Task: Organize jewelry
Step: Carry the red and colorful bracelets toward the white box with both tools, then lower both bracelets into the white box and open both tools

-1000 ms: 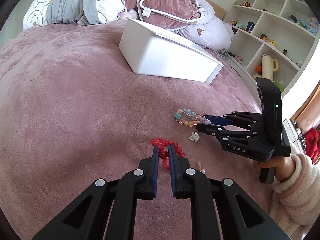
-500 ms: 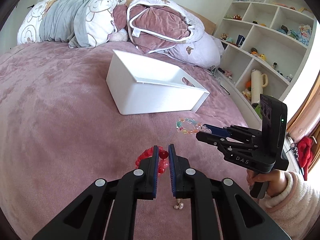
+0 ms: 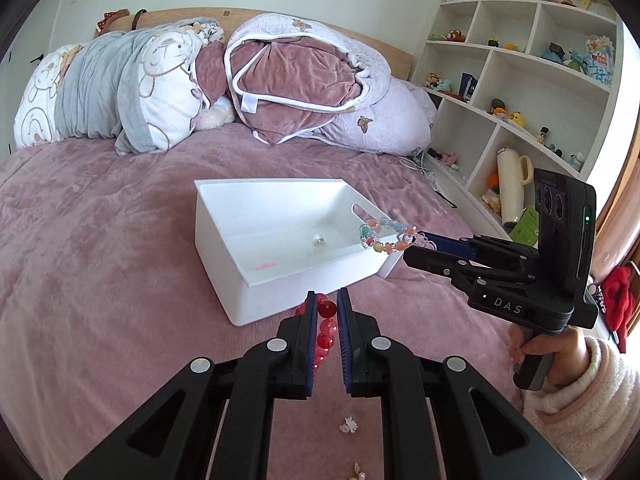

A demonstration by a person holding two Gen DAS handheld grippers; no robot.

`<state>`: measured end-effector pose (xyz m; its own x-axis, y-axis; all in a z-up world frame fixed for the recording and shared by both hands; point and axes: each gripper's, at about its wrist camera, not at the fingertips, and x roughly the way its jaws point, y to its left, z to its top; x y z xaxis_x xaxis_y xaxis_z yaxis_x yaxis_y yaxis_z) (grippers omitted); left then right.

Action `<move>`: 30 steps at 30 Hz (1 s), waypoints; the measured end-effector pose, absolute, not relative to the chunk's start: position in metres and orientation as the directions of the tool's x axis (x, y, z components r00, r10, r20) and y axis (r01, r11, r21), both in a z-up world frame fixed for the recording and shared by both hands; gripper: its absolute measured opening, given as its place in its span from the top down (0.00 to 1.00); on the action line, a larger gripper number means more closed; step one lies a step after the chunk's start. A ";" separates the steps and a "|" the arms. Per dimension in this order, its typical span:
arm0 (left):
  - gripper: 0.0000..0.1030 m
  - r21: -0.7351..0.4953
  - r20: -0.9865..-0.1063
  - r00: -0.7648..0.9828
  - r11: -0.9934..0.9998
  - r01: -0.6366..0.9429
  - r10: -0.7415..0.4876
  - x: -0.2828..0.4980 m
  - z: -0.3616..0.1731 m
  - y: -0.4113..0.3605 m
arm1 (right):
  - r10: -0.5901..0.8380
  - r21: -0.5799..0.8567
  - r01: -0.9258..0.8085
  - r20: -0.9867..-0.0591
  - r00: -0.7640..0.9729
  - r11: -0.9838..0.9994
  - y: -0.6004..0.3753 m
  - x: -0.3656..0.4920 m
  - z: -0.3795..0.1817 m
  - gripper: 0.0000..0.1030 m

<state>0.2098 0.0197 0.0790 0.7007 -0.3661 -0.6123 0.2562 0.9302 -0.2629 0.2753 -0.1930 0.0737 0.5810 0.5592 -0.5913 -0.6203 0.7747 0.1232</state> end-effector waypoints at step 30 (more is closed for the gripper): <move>0.86 -0.140 -0.699 0.688 0.980 0.138 -0.197 0.390 0.049 0.001 | 0.505 0.138 -0.564 -0.649 0.570 0.814 -0.175 0.402 0.038 0.74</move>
